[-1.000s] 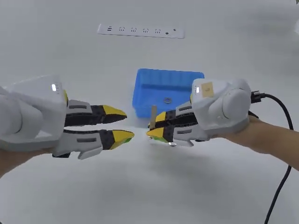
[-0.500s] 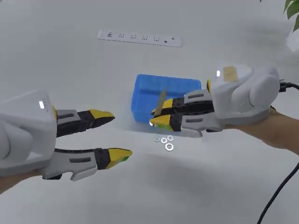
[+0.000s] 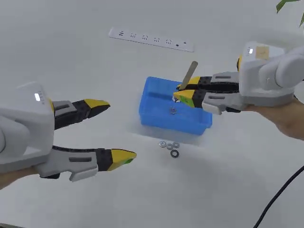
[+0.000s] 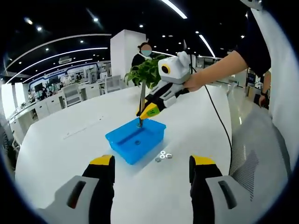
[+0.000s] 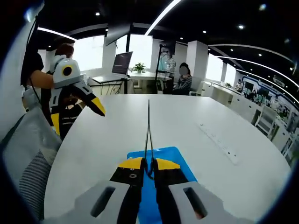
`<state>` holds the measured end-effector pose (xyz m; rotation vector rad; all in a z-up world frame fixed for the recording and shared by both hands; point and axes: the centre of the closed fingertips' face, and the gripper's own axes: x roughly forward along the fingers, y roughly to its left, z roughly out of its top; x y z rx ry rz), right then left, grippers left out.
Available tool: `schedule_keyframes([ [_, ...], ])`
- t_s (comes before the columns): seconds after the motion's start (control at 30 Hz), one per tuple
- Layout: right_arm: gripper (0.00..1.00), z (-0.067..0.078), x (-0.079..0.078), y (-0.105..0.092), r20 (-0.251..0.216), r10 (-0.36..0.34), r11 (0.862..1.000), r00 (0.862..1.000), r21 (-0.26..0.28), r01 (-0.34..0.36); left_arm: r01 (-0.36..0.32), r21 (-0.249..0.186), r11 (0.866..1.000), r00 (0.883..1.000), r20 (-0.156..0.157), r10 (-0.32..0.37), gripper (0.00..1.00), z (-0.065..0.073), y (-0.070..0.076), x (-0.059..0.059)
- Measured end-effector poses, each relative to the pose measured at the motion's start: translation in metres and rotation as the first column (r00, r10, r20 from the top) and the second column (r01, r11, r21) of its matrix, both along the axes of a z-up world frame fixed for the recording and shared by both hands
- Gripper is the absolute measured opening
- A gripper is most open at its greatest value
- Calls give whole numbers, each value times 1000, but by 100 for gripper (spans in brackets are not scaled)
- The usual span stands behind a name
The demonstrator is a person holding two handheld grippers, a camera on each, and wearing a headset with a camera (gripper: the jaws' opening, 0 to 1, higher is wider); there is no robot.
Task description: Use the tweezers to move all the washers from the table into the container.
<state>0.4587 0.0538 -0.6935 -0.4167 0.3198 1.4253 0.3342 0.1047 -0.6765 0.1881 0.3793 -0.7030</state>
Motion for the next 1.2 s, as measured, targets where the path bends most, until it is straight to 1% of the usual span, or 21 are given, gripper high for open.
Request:
schedule_keyframes([
  [0.03, 9, -5, 4, 0, -2, -8, 1000, 1000, -6, 8, -1, 3, 1000, 1000, 9, 1, 72, 2, -1, -1],
  [0.07, 9, -8, 7, 0, -9, -16, 1000, 1000, -10, 16, -2, 1, 1000, 1000, 10, 2, 75, 3, -1, -1],
  [0.1, 9, -11, 9, 0, -16, -24, 1000, 1000, -13, 24, -7, -14, 1000, 1000, 18, 7, 78, 7, -1, -1],
  [0.13, 9, -14, 12, 1, -21, -29, 999, 999, -15, 29, -11, -38, 999, 1000, 24, 12, 82, 10, -3, -1],
  [0.17, 9, -17, 13, 1, -24, -33, 999, 999, -20, 33, -16, -62, 998, 999, 38, 18, 86, 14, -4, -1],
  [0.2, 9, -19, 14, 2, -29, -38, 999, 999, -26, 37, -19, -68, 997, 999, 45, 23, 87, 16, -3, 0],
  [0.27, 9, -27, 15, 3, -31, -37, 999, 999, -41, 35, -24, -73, 997, 999, 36, 26, 89, 15, -3, -1],
  [0.37, 9, -39, 15, 5, -37, -29, 997, 999, -68, 27, -20, -46, 999, 999, 27, 21, 94, 10, -2, -1],
  [0.43, 9, -45, 13, 7, -40, -24, 996, 999, -81, 21, -16, -38, 999, 1000, 23, 17, 96, 9, -2, -1],
  [0.57, 9, -55, 11, 7, -44, -9, 995, 999, -102, 5, -11, -48, 999, 1000, 14, 11, 99, 9, -4, -3],
  [0.73, 9, -62, 12, 6, -50, -4, 993, 999, -117, -2, -19, -43, 999, 1000, 2, 20, 99, 5, -2, -3],
  [0.93, 9, -72, 15, 3, -62, -10, 992, 998, -128, 1, -36, -37, 999, 999, -18, 35, 99, -1, 2, -5],
  [1.03, 9, -72, 14, 3, -66, -5, 993, 998, -122, -3, -44, -33, 998, 999, -23, 44, 99, -2, 4, -5],
  [1.2, 10, -72, 12, 3, -63, 0, 993, 998, -121, -7, -63, -49, 997, 998, -31, 62, 99, -3, 5, -7],
])
